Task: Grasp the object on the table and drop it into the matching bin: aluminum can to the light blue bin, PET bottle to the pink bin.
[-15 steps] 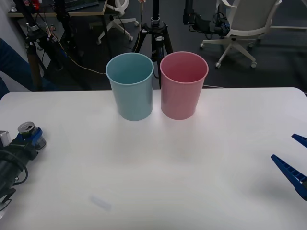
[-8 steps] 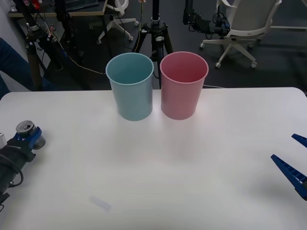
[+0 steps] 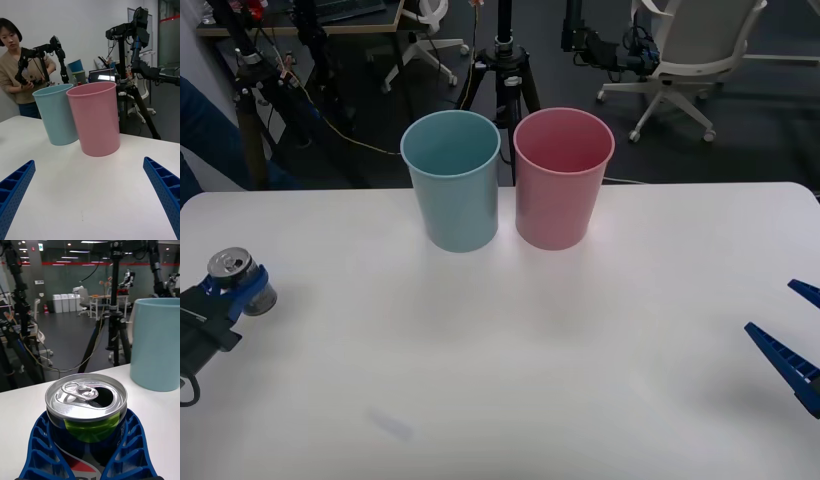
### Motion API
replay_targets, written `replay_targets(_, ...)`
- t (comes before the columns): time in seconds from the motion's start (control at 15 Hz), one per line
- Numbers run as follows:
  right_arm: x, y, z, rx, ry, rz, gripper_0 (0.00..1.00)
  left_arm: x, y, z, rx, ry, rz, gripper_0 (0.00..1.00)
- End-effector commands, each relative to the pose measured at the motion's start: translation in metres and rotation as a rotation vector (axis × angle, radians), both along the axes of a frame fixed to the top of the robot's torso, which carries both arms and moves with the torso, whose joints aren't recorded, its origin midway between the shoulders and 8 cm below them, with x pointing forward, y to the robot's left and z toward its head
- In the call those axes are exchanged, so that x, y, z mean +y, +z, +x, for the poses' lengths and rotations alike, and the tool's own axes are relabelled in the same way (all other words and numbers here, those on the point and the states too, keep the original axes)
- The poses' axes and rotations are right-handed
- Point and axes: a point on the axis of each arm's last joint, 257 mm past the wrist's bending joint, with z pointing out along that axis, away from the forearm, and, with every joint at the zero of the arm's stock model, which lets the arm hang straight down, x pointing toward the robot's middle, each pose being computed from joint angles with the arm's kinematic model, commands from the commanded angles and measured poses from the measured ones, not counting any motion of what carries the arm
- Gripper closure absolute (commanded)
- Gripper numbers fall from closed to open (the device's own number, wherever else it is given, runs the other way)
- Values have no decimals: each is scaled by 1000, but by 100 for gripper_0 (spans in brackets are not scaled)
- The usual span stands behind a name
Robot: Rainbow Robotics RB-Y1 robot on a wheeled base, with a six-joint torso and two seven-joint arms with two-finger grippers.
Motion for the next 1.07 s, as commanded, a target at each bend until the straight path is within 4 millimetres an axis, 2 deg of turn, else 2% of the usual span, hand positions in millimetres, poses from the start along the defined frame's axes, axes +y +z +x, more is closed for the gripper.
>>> replay_targets(0.07,0,0,0,0,0,0,0,-26,32,-14,5,-80,21,100)
replay_targets(0.2,0,0,0,0,0,0,0,-44,52,-20,17,-146,5,100)
replay_targets(0.33,0,0,0,0,0,0,0,-52,71,-21,21,-190,-7,100)
replay_targets(0.67,0,0,0,0,0,0,0,-59,111,-22,-10,-244,8,100)
replay_targets(1.07,0,0,0,0,0,0,0,-76,148,-20,0,-315,-4,100)
